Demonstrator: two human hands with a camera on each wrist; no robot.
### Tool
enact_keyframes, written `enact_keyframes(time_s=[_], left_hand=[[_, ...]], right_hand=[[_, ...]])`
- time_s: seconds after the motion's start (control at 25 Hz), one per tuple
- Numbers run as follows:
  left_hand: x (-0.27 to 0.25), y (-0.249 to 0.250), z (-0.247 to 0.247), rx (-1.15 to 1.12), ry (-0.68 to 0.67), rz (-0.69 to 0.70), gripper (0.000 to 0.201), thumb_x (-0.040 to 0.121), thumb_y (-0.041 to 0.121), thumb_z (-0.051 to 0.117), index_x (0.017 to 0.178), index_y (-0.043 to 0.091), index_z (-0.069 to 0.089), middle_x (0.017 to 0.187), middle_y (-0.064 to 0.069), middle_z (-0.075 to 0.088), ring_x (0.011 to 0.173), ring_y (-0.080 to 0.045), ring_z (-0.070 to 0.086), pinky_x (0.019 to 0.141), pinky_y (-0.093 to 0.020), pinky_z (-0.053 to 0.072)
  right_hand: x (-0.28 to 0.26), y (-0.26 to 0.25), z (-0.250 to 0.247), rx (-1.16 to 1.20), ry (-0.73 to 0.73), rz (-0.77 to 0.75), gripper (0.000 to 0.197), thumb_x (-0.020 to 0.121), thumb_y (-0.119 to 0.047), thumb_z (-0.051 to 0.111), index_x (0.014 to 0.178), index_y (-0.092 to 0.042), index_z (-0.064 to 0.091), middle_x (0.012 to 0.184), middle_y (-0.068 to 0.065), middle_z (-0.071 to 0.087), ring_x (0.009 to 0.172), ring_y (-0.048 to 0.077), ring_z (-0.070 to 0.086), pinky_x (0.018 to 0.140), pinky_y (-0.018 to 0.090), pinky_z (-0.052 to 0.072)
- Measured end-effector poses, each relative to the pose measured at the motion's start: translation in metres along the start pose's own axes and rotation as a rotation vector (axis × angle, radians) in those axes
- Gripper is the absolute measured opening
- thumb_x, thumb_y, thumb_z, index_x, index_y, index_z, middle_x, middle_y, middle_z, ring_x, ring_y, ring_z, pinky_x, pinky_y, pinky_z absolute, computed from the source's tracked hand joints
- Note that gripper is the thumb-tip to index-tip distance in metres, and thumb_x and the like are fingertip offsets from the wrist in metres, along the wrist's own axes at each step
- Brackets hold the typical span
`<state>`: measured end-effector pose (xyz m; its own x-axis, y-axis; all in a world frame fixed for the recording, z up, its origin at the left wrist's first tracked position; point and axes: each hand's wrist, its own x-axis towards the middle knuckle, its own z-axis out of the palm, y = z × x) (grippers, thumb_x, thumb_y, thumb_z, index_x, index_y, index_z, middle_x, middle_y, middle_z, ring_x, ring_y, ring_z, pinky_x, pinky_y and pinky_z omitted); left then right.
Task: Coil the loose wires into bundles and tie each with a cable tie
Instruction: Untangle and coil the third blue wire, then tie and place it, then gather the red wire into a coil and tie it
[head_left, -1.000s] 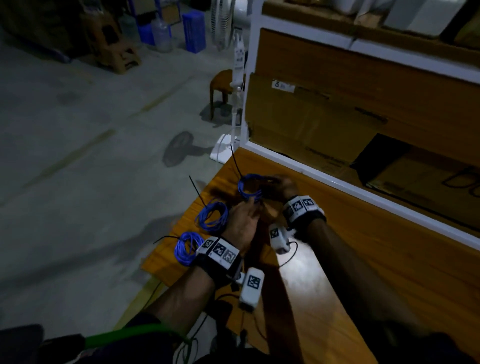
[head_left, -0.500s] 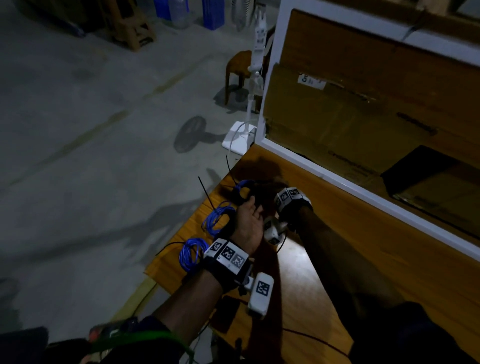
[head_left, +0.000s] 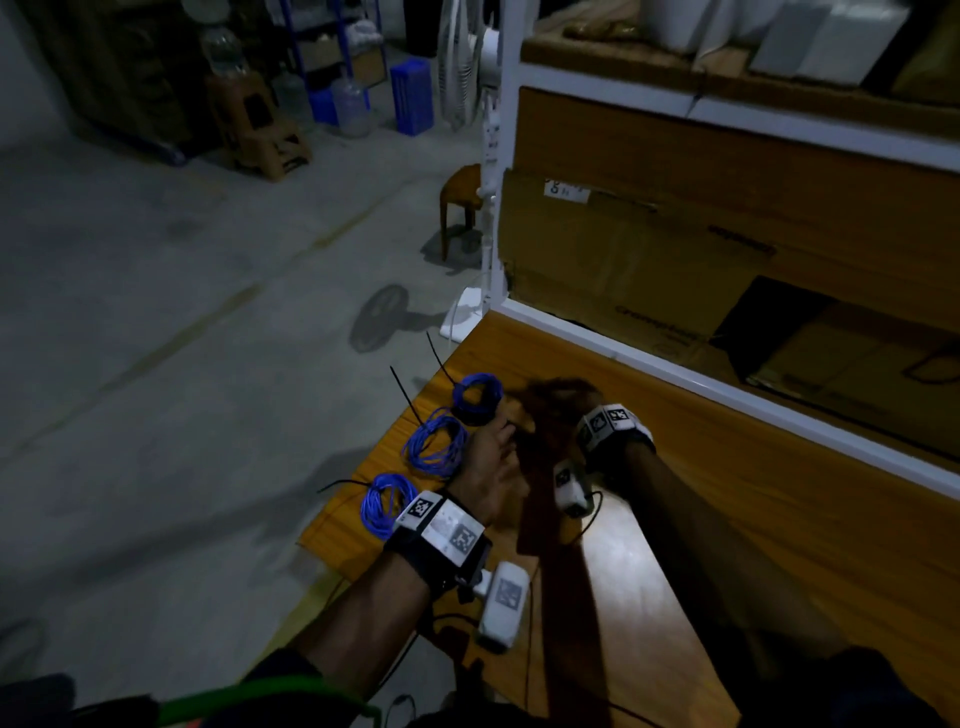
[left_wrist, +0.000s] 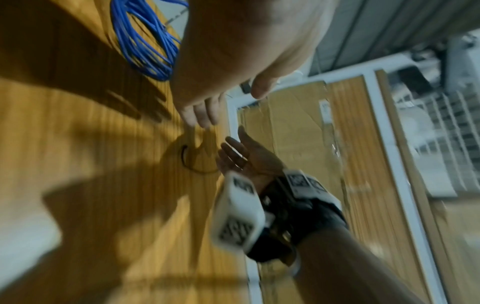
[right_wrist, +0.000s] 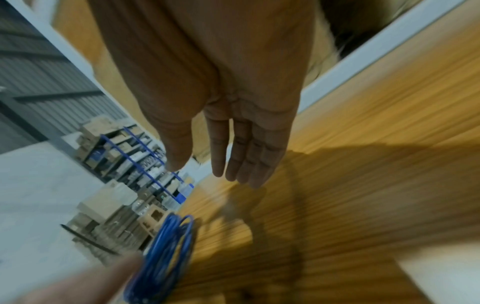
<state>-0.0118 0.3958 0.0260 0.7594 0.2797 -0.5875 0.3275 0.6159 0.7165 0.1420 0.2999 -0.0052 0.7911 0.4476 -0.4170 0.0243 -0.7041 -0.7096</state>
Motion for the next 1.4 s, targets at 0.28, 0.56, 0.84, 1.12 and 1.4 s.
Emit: enact_keyframes(time_s=[0.28, 0.56, 0.84, 1.12, 1.4], left_hand=[[-0.041, -0.052, 0.040, 0.279, -0.157, 0.030, 0.028, 0.105, 0.031, 0.044, 0.115, 0.022, 0.067, 0.117, 0.002, 0.073, 0.097, -0.017, 0.065, 0.081, -0.031, 0.044], [-0.083, -0.096, 0.115, 0.515, -0.303, 0.157, 0.023, 0.104, 0.029, 0.049, 0.103, 0.019, 0.069, 0.095, 0.001, 0.073, 0.081, -0.017, 0.065, 0.070, -0.028, 0.048], [-0.113, -0.152, 0.176, 0.651, -0.476, 0.191, 0.018, 0.101, 0.013, 0.052, 0.108, 0.007, 0.067, 0.095, -0.009, 0.072, 0.073, -0.009, 0.064, 0.056, -0.010, 0.046], [-0.111, -0.197, 0.184, 0.900, -0.701, 0.231, 0.018, 0.100, 0.010, 0.053, 0.099, 0.010, 0.071, 0.093, 0.001, 0.073, 0.075, -0.006, 0.067, 0.067, -0.020, 0.051], [-0.101, -0.218, 0.174, 1.210, -1.007, 0.346, 0.013, 0.098, 0.023, 0.061, 0.106, 0.026, 0.071, 0.097, 0.008, 0.073, 0.091, -0.011, 0.068, 0.081, -0.034, 0.056]], right_hand=[[-0.103, 0.051, -0.035, 0.117, 0.151, -0.059, 0.031, 0.097, -0.035, 0.062, 0.118, -0.014, 0.070, 0.113, 0.004, 0.071, 0.091, 0.016, 0.065, 0.081, 0.034, 0.054], [-0.217, 0.114, -0.081, 0.158, 0.363, -0.057, 0.034, 0.094, -0.040, 0.066, 0.123, -0.024, 0.065, 0.108, -0.011, 0.064, 0.087, -0.005, 0.057, 0.061, 0.013, 0.043], [-0.334, 0.206, -0.084, 0.225, 0.606, 0.044, 0.020, 0.090, -0.038, 0.071, 0.108, -0.031, 0.065, 0.104, -0.024, 0.057, 0.100, 0.005, 0.059, 0.082, 0.025, 0.053], [-0.435, 0.284, -0.084, 0.092, 0.679, 0.152, 0.014, 0.092, -0.026, 0.072, 0.105, -0.028, 0.068, 0.107, -0.017, 0.064, 0.094, -0.001, 0.064, 0.072, 0.014, 0.051], [-0.483, 0.311, -0.051, -0.261, 0.255, 0.191, 0.015, 0.093, -0.043, 0.064, 0.108, -0.045, 0.065, 0.117, -0.024, 0.061, 0.099, 0.001, 0.063, 0.076, 0.016, 0.050]])
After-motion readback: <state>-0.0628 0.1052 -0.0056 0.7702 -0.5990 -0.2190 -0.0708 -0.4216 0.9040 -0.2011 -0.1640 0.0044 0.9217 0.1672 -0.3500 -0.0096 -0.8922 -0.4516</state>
